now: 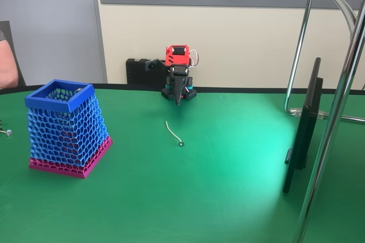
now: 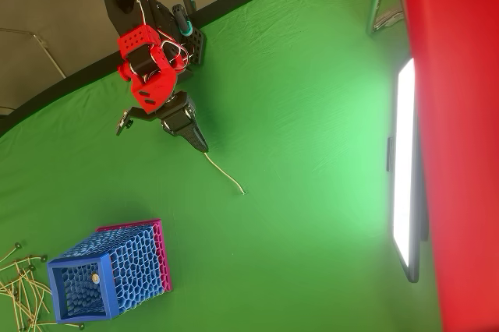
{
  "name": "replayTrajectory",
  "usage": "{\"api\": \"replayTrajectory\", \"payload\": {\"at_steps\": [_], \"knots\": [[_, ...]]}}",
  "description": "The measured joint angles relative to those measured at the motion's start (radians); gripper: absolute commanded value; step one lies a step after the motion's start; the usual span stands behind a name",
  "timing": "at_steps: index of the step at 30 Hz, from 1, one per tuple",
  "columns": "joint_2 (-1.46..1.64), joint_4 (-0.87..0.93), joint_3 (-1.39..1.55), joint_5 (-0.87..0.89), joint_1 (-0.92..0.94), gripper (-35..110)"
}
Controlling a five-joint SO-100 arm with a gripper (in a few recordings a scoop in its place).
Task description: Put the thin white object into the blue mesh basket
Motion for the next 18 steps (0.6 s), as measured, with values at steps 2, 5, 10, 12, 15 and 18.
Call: {"api": "replayTrajectory", "payload": {"at_steps": [2,5,10,12,15,18], "knots": [[0.0,0.0,0.0,0.0,0.0,1],[0.0,0.0,0.0,0.0,0.0,1],[-0.012,-0.003,0.0,0.029,0.0,1],[-0.015,-0.003,0.0,0.031,0.002,1],[-0.035,-0.008,-0.002,0.034,0.002,1],[-0.074,-0.023,-0.005,0.043,0.002,1]]}}
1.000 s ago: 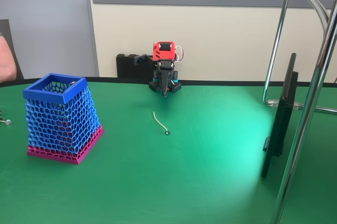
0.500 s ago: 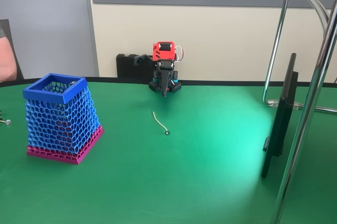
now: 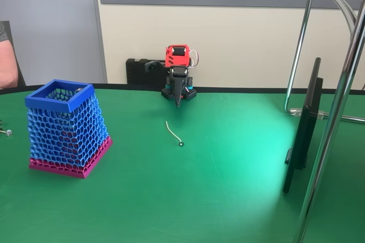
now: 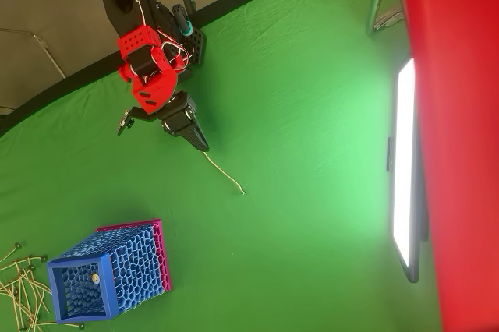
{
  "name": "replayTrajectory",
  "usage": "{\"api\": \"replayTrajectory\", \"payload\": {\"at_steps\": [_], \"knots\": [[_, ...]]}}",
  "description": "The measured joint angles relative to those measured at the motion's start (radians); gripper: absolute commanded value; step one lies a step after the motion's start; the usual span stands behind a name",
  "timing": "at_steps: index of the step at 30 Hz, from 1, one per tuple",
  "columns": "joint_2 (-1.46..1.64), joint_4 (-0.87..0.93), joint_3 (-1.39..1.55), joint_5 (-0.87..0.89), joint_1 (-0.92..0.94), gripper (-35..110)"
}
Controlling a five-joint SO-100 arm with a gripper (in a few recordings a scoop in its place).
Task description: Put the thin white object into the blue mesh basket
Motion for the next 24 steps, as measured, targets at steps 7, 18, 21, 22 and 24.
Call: {"api": "replayTrajectory", "payload": {"at_steps": [7,18,21,22,24], "knots": [[-0.086,-0.017,-0.04,0.021,-0.002,1],[-0.376,0.031,-0.265,0.021,0.012,1],[-0.453,0.034,-0.318,-0.025,0.012,1],[-0.477,0.034,-0.331,-0.046,0.012,1],[-0.529,0.04,-0.368,-0.1,0.003,1]]}}
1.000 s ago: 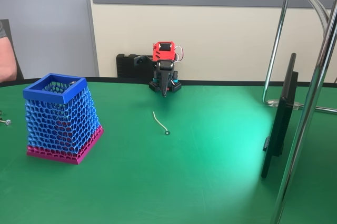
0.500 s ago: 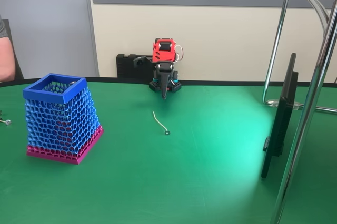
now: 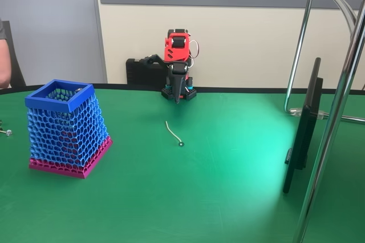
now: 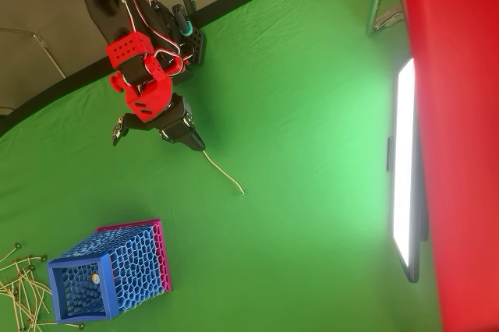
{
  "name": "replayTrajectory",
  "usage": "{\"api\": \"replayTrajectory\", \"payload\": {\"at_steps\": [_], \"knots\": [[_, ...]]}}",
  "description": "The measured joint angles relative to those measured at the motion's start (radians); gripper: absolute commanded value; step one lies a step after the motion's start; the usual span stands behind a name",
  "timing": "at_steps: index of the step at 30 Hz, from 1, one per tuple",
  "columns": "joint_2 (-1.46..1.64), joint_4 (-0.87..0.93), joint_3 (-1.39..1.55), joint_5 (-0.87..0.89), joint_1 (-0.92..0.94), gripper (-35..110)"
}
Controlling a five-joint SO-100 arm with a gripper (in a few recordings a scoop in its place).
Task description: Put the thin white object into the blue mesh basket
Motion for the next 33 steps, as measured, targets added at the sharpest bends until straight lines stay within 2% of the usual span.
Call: {"api": "replayTrajectory", "payload": {"at_steps": [6,11,17,25,28,33], "knots": [[-0.17,0.003,-0.107,-0.175,-0.005,1],[-0.364,0.003,-0.199,-0.439,0.002,1],[-0.586,0.021,-0.345,-0.604,0.021,1],[-0.881,0.094,-0.583,-1.055,0.057,1],[-0.982,0.15,-0.684,-1.137,0.058,1],[-1.109,0.204,-0.825,-1.21,0.049,9]]}}
